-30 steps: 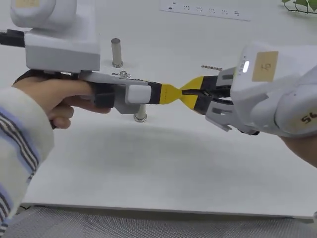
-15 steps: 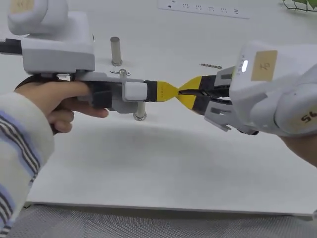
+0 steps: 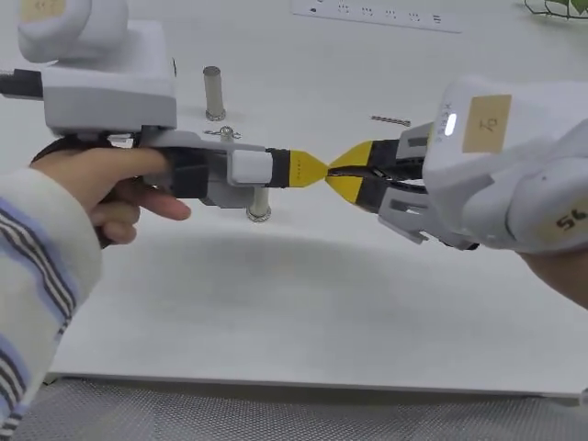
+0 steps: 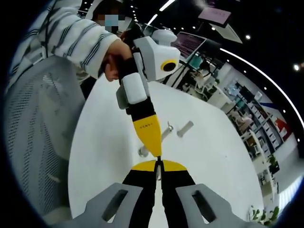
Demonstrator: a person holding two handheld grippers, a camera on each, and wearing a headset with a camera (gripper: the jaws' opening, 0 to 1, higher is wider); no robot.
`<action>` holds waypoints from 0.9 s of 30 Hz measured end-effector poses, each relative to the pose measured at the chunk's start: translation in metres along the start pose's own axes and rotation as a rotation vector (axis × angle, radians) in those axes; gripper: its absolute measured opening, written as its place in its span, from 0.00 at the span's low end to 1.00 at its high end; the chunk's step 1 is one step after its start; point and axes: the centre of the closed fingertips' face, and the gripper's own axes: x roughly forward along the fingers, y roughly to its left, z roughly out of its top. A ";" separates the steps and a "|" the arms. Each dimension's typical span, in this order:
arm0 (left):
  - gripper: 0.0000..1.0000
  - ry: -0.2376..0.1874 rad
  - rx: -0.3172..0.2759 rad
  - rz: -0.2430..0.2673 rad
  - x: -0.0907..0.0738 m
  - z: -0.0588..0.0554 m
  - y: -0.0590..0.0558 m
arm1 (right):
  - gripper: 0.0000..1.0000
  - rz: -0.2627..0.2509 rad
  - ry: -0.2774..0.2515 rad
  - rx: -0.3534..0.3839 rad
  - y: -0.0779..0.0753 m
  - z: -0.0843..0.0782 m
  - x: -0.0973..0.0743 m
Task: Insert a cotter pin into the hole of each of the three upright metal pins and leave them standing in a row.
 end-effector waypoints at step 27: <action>0.00 0.016 0.102 0.014 -0.004 0.005 0.003 | 0.08 0.043 -0.018 0.007 0.004 0.000 -0.002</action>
